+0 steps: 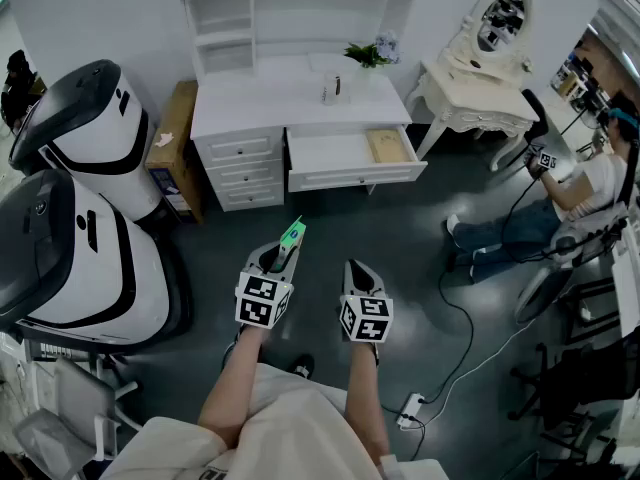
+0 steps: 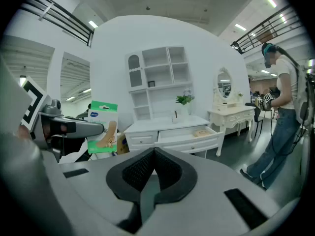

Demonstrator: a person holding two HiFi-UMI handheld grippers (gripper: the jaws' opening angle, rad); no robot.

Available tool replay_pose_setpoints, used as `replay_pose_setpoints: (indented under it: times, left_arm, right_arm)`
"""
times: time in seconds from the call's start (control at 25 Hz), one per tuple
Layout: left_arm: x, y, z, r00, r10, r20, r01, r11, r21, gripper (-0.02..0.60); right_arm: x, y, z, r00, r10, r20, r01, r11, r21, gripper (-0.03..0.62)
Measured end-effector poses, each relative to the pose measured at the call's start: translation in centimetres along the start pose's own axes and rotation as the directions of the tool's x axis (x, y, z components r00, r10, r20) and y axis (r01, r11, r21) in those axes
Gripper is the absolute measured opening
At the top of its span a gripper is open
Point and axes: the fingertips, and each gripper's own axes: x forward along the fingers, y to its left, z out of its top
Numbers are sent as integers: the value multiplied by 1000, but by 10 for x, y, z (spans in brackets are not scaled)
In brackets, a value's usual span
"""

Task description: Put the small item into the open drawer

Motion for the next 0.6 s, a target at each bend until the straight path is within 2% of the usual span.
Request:
replay_pose_setpoints:
  times: [0.28, 0.48, 0.6]
  left_arm:
    - [-2, -18, 7, 999, 14, 32, -14, 1000, -3, 97]
    - [1, -14, 9, 999, 26, 36, -26, 1000, 0, 97]
    - [12, -17, 12, 999, 21, 49, -21, 1000, -11, 97]
  right_arm:
    - [-16, -26, -10, 1000, 5, -4, -5, 1000, 10, 23]
    - [-21, -40, -8, 999, 32, 44, -34, 997, 62, 23]
    - [-19, -48, -11, 999, 31, 28, -32, 998, 46, 25]
